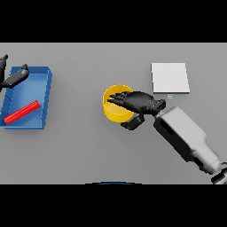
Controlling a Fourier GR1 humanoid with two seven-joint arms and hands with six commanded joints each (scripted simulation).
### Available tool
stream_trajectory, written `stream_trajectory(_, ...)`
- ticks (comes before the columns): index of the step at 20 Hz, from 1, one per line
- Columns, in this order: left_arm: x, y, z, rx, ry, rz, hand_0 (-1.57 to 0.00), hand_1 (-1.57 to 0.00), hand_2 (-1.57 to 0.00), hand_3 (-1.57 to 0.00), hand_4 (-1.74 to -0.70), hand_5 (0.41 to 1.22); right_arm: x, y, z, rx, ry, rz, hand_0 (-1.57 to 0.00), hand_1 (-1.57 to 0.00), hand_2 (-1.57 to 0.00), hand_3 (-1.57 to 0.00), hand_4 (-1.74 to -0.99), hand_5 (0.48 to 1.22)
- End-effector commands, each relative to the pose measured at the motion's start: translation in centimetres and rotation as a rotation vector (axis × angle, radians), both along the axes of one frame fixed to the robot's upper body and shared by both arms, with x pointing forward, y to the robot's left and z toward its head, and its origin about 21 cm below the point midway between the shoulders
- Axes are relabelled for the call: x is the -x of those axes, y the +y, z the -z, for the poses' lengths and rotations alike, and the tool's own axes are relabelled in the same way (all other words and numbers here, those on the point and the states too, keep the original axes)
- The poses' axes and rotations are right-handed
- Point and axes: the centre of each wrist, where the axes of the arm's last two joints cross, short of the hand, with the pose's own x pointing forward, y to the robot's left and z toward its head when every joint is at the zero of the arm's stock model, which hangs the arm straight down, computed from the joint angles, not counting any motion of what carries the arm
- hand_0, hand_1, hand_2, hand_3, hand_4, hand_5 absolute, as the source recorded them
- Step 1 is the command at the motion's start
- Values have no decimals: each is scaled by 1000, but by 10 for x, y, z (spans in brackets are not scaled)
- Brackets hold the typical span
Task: Pick up the red beaker and tilt it to pour out 1 green nut into yellow bowl. Pick up the yellow bowl and place it on the metallic measuring scale.
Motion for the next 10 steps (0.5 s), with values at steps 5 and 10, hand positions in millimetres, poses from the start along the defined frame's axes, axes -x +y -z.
stream_trajectory(5,-1,3,-3,-13,1,3,1,1,1,1,-795,732,-6,9,0,79,14,-34,1,1,1,1,-1304,703)
stream_trajectory(10,-1,4,-1,-10,-6,10,1,1,1,1,-792,723,-4,17,5,126,-1,-30,-93,-107,-133,-160,-1362,820)
